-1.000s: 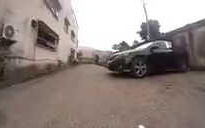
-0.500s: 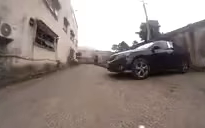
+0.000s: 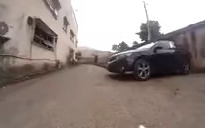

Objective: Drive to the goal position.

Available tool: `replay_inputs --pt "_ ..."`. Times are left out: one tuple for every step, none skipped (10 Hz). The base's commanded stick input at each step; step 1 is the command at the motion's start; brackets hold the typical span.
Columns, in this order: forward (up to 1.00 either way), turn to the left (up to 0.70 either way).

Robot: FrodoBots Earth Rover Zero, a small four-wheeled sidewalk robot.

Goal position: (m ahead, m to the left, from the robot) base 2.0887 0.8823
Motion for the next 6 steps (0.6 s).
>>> replay_inputs --pt "0.30 0.00" --pt "0.30 0.00" --pt "0.30 0.00" --pt "0.30 0.00" --pt "0.30 0.00" --pt "0.30 0.05"
